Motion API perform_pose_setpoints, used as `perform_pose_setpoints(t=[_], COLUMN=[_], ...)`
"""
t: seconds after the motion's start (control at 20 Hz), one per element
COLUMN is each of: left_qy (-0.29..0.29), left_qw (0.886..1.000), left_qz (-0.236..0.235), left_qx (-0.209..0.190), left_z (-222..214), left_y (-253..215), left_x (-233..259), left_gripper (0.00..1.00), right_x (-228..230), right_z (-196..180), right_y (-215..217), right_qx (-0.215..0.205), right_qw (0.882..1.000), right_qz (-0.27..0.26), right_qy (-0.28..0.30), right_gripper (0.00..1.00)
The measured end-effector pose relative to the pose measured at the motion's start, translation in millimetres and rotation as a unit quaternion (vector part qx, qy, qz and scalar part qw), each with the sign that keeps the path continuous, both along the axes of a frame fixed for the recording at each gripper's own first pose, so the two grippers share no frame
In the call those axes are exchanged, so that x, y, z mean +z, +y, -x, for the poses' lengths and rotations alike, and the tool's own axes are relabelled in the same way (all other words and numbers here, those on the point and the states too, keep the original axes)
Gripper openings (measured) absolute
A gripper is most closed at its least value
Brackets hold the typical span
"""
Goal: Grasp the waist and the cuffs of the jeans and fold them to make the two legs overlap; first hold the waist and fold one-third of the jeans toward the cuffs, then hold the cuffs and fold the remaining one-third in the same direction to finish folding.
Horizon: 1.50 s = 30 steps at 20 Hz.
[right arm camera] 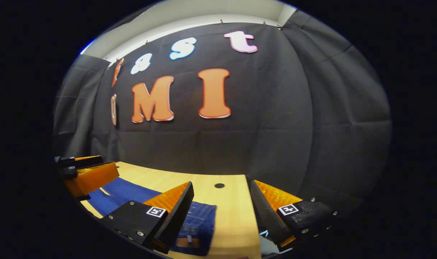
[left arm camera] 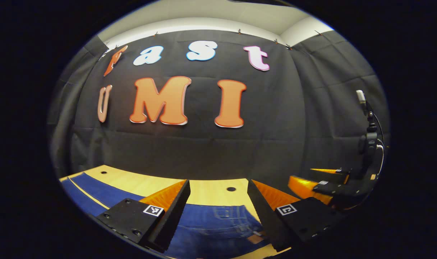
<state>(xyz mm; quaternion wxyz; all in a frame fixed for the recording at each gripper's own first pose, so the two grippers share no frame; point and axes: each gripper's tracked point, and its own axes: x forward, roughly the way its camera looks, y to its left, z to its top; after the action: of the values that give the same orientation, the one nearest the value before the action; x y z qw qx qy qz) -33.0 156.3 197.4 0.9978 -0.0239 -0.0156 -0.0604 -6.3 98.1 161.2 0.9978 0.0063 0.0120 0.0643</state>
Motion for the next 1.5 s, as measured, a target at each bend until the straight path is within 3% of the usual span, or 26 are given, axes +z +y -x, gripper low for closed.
perform_pose_setpoints(t=[0.15, 0.3, 0.4, 0.5, 0.7, 0.95, 1.15, 1.5], left_qy=[0.005, 0.035, 0.020, -0.004, -0.014, 0.012, -0.015, -0.039], left_qw=[0.998, 0.992, 0.992, 0.995, 0.998, 0.998, 0.992, 0.985], left_qz=[0.012, 0.068, 0.079, 0.050, 0.036, 0.056, 0.097, 0.047], left_qx=[0.057, 0.096, 0.101, 0.087, 0.058, 0.020, 0.081, 0.162], left_z=[12, 28, 40, 56, 80, 90, 93, 113], left_y=[126, 239, 311, 377, 467, 516, 555, 573], left_x=[34, 52, 71, 92, 104, 108, 127, 148], left_gripper=[1.00, 0.95, 0.94, 0.97, 0.94, 0.95, 0.97, 0.94], right_x=[45, 82, 91, 98, 93, 97, 107, 114], right_z=[19, 30, 40, 56, 94, 131, 138, 115], right_y=[59, 118, 145, 169, 205, 232, 231, 213], right_qx=[0.036, 0.043, 0.012, -0.025, -0.095, -0.117, -0.110, -0.072], right_qw=[0.999, 0.995, 0.994, 0.992, 0.991, 0.990, 0.993, 0.997], right_qz=[-0.022, -0.086, -0.111, -0.123, -0.093, -0.068, -0.040, -0.017], right_qy=[-0.003, 0.000, 0.008, 0.001, 0.008, 0.032, 0.027, 0.027], right_gripper=[0.98, 0.97, 0.97, 1.00, 1.00, 0.98, 1.00, 1.00])
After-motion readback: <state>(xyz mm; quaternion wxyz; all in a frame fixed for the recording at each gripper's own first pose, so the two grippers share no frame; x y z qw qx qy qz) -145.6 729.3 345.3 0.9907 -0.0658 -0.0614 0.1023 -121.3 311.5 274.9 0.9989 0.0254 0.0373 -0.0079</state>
